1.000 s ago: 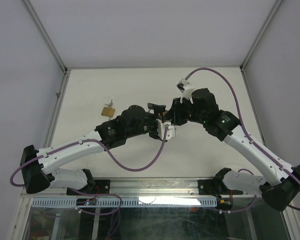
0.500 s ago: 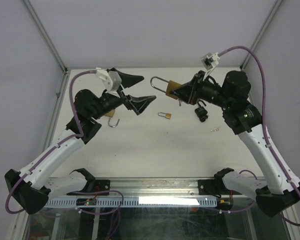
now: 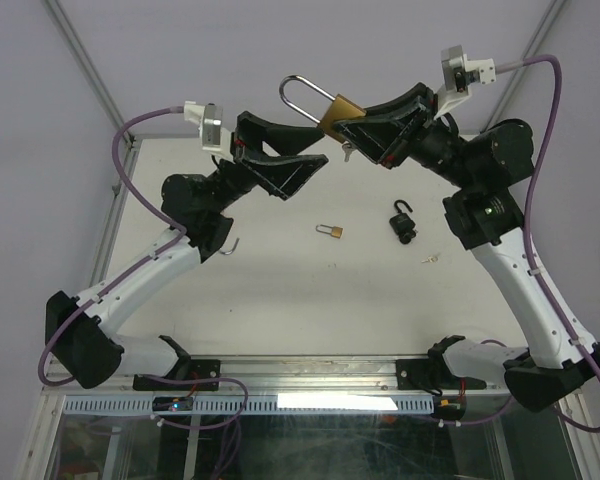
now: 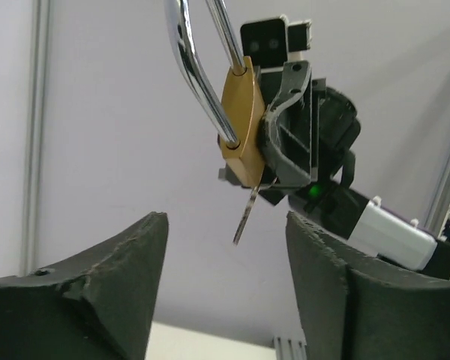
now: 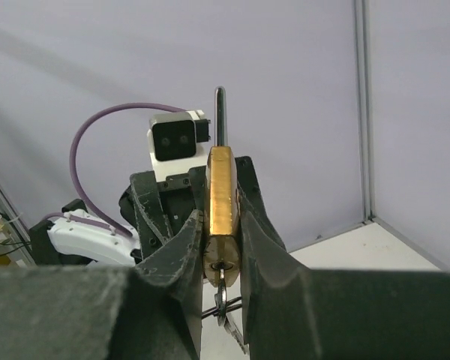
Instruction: Unlock with the key
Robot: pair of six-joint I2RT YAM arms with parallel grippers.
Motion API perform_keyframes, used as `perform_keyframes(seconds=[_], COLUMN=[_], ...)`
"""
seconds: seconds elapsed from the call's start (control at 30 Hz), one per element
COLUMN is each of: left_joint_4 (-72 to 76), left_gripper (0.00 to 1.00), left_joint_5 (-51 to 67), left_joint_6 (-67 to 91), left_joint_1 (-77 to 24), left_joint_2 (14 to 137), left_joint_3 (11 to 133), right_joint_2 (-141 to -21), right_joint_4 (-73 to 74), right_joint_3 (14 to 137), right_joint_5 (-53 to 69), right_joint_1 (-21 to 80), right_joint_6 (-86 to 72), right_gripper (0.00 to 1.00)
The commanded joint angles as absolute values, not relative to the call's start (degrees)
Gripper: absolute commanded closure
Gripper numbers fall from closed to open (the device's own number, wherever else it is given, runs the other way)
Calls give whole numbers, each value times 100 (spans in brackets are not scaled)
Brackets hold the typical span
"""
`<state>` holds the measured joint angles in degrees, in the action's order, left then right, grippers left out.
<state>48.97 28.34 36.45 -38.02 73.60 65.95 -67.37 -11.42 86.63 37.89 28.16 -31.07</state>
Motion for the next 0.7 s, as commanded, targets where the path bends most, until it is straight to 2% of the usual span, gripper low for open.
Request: perform_keyframes(seconds=[0.0,0.03,0.07,0.13,0.17,0.2,0.33,0.47,0.57,0.67], left_joint_4=[6240,6430,6620,6857,6891,6921,7139,7146,6971,6800], left_gripper=[42,45,44,23,18,19,35,40,46,64], left_joint_5=[2237,2144,2126,2139,2050,1901,1600,1565,1513,1401], left_joint_6=[4189,4127,4059,4035,4053,4083,4090,4169,4250,4399], left_joint_1=[-4232,-4364,-4454,-4523,-4520,-4518,-4507,-4431,-4437,-4443], left_joint_2=[7603,7651,7695,7779,7803,7812,7755,7640,7656,7724], left_joint_3=[6906,6921,6936,6981,6993,6996,6974,6945,6955,6982], right_joint_2=[-6684,-6688,-6681,-6656,-6637,-6623,-6575,-6565,-6627,-6688], right_joint_4=[-2387,-2392,-2397,-2399,-2398,-2370,-2186,-2080,-2182,-2371], right_joint_3=[8845,8849,8843,8826,8818,8820,8771,8705,8663,8631], right_joint_5=[3570,3565,3568,3576,3588,3617,3725,3788,3834,3913], right_joint_1=[2950,2975,2987,3017,3027,3026,3037,3033,3044,3046], right_joint_6=[-3316,-3314,-3314,-3321,-3334,-3339,-3357,-3387,-3485,-3632], right_gripper=[100,100,100,100,100,100,100,100,100,100])
